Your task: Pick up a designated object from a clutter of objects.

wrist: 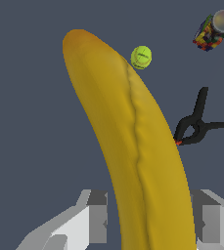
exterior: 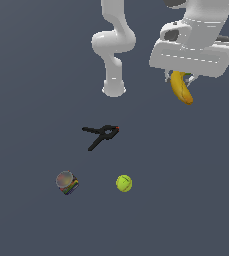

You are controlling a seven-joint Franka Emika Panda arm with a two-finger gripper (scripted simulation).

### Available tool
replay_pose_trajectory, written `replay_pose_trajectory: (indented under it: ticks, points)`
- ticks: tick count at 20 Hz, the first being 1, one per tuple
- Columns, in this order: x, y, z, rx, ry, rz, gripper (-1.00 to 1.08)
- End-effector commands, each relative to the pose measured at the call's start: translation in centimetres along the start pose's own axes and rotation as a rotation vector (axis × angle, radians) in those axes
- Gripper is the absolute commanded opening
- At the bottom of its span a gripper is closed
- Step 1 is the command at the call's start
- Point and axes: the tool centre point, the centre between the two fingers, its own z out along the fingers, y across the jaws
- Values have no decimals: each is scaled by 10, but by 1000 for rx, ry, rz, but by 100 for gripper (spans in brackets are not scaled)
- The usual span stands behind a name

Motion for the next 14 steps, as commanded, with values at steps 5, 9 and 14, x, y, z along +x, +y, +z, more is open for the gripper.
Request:
replay_pose_trajectory:
  ticks: [5,9,14]
  points:
    - [6,0,-45,1,1,0,-100]
    - [9,-1,-60,1,1,0,-100]
    - [11,-2,-69,1,1,0,-100]
